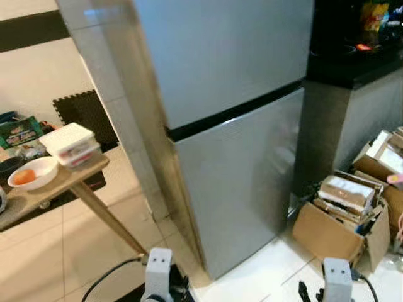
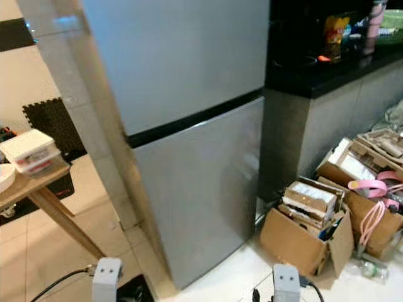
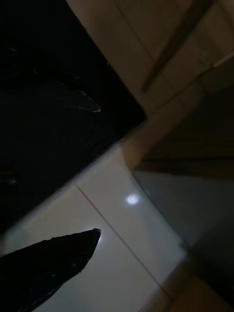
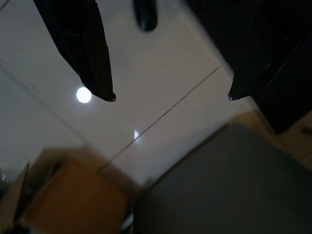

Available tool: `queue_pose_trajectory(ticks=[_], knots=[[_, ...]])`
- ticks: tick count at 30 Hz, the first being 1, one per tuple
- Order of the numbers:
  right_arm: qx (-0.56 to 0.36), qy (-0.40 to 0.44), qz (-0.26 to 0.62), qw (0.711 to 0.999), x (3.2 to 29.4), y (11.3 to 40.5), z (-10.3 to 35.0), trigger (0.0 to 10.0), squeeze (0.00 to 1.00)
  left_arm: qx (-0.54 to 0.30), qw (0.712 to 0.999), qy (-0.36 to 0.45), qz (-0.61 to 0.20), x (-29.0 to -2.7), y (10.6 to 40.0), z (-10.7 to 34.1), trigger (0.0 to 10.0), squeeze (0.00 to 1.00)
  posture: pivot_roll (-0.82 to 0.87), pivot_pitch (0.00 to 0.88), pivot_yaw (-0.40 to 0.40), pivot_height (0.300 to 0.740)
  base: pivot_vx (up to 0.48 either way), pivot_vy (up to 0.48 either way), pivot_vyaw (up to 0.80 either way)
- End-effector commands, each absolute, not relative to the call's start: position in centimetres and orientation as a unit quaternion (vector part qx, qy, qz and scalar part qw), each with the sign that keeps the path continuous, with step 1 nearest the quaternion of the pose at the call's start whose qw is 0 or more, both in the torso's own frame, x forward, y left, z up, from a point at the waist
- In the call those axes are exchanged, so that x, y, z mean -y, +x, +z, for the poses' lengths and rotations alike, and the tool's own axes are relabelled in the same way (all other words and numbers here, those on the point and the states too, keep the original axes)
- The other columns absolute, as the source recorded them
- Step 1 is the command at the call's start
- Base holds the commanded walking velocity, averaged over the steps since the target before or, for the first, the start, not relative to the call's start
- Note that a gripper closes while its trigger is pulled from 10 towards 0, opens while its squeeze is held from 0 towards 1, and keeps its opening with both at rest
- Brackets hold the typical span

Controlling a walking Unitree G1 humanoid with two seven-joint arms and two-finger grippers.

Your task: Restocking fridge

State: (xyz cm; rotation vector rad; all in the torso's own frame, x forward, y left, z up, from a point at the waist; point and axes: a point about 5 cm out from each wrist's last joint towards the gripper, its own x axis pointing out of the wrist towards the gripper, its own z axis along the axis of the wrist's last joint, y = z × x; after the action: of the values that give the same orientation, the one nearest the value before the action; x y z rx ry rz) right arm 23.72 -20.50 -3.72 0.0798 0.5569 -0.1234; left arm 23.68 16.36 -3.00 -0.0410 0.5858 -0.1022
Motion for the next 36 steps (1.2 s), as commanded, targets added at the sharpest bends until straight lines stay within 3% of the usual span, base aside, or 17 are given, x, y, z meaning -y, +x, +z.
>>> queue_pose_trajectory(ticks=[1, 20, 29, 36], knots=[[-0.283, 0.047, -0.059, 0.956, 20.1, 23.4, -4.1, 10.0, 0.0, -0.282, 0.959, -0.017, -0.038, -17.1, 23.8, -2.7, 10.0, 0.0, -0.03, 0.005, 0.104, 0.74, 0.0, 0.386, 0.0], [-0.299, 0.055, -0.036, 0.952, 17.5, 22.9, -4.8, 10.0, 0.0, -0.285, 0.957, -0.008, -0.049, -16.5, 23.6, -2.8, 10.0, 0.0, -0.01, 0.031, 0.126, 0.74, 0.0, 0.381, 0.0], [-0.3, 0.066, -0.049, 0.95, 17.3, 22.6, -5.1, 10.0, 0.0, -0.288, 0.954, 0.018, -0.077, -16.7, 24.2, -2.5, 10.0, 0.0, 0.0, 0.026, 0.175, 0.74, 0.0, 0.0, 0.0], [-0.304, 0.07, -0.044, 0.949, 16.8, 22.7, -5.1, 10.0, 0.0, -0.279, 0.957, 0.025, -0.08, -16.9, 24.9, -2.0, 10.0, 0.0, 0.01, 0.011, 0.162, 0.74, 0.0, 0.0, 0.0]])
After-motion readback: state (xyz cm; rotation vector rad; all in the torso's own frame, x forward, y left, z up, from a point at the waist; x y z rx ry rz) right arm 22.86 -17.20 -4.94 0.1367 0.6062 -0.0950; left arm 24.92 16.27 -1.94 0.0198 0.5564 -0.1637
